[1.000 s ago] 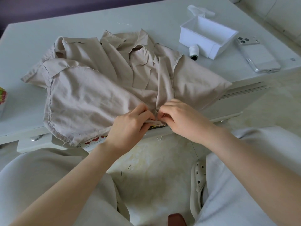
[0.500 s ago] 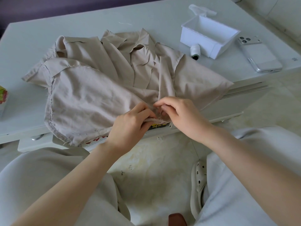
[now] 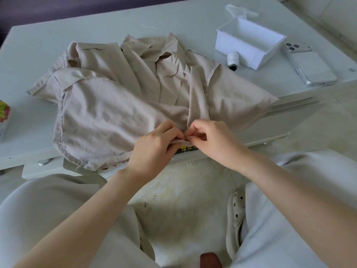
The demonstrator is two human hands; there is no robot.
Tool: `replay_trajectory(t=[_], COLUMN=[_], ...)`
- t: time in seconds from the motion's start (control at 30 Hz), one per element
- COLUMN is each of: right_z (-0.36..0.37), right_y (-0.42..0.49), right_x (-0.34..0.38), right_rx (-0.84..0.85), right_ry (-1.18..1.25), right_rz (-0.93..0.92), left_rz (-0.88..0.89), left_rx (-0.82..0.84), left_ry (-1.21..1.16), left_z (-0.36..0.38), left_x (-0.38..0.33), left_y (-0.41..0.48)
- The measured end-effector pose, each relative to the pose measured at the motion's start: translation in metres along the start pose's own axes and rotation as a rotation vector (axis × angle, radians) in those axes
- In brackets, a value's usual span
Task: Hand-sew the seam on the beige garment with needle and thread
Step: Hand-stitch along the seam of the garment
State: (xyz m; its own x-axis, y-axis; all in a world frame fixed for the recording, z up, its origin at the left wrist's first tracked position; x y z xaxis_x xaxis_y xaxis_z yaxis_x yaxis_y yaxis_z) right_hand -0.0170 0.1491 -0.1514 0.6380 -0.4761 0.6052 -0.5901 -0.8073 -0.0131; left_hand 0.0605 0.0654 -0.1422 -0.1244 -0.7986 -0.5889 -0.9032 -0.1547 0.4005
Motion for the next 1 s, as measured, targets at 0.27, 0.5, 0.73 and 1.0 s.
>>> replay_trajectory(t=[0.27, 0.5, 0.73, 1.0], right_z=[-0.007, -0.031, -0.002, 0.009], right_y=[0.0, -0.02, -0.013, -0.015], right_x=[0.008, 0.047, 0.045, 0.041], right_rx=[-0.136, -0.47, -0.322, -0.397], right_ry=[-0.271, -0.425, -0.585, -0.676], right_rz=[-0.161, -0.547, -0.645, -0.677], left_rz=[-0.032, -0.193, -0.211, -0.277], left_rx=[0.011, -0.016, 0.013, 0.019], left_ry=[-0.015, -0.249, -0.246, -0.31], left_z=[0.004, 0.003, 0.004, 0.003], left_x=[0.004, 0.02, 0.021, 0.026], left_y=[-0.001, 0.001, 0.0, -0.001])
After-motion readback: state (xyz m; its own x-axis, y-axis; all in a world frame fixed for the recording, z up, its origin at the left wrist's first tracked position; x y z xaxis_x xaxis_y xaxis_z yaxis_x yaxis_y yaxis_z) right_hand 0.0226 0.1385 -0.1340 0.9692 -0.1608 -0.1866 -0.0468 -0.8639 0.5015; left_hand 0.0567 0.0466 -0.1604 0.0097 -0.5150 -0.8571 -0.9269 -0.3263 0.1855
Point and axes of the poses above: each hand's wrist, its own y-axis towards the middle knuckle, its own z-axis out of the palm, x = y × z, the point moved 9 cm from there along y, towards the middle knuckle, and after that the axes turned 12 degrees about -y, right-handed, at the moved point
